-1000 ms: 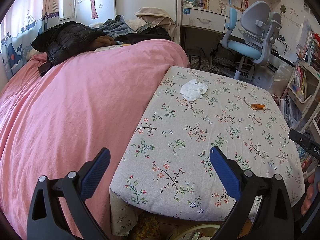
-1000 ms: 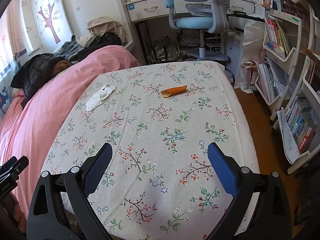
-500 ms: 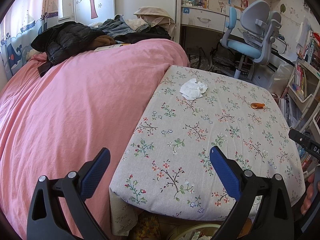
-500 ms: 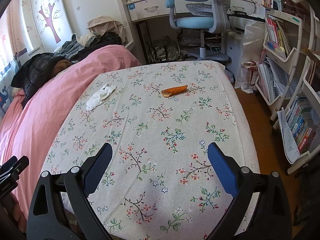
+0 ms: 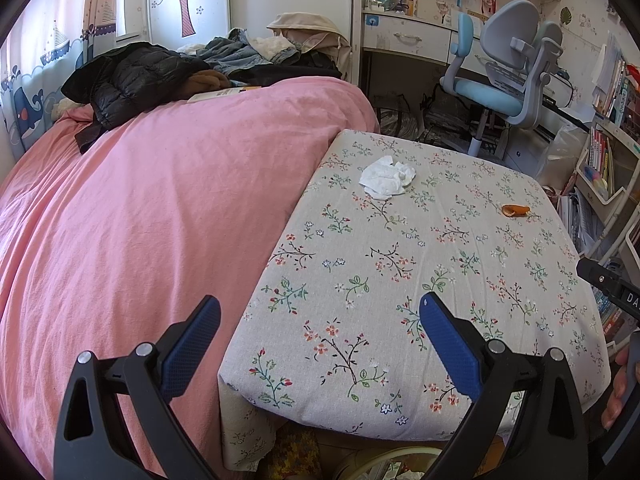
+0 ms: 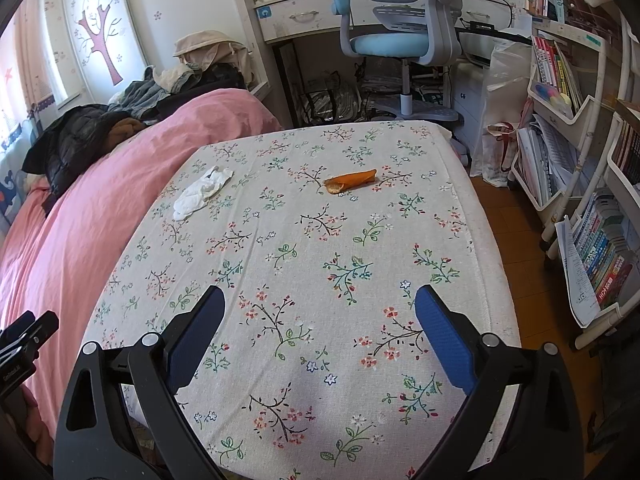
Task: Collect trash
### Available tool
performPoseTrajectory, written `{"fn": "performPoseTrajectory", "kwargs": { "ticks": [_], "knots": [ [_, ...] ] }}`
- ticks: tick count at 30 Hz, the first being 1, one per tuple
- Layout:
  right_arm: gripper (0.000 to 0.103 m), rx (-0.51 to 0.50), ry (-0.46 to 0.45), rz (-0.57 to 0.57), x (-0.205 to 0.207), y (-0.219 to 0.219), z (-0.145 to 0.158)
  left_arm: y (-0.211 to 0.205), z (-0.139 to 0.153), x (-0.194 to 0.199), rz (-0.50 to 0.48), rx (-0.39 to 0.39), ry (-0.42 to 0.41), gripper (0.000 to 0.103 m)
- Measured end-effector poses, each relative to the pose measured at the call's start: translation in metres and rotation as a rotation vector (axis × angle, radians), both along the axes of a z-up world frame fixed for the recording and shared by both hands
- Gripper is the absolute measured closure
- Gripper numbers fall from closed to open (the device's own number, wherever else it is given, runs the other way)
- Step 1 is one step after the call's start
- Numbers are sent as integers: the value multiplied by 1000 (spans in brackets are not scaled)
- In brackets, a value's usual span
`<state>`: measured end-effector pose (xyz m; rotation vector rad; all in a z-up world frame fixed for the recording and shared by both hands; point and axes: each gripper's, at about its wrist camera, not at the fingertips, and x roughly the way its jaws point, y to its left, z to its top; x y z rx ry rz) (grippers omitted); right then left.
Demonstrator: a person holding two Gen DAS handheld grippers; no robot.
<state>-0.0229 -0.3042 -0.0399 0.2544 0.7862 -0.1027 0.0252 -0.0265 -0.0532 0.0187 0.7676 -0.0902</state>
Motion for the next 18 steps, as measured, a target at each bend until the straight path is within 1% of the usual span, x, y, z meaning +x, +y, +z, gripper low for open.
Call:
{"fn": "performPoseTrajectory", "kwargs": {
  "ticks": [18],
  "knots": [
    [11,0,1,0,0,1,0,0,-2,0,-2,4,4,8]
  ]
}}
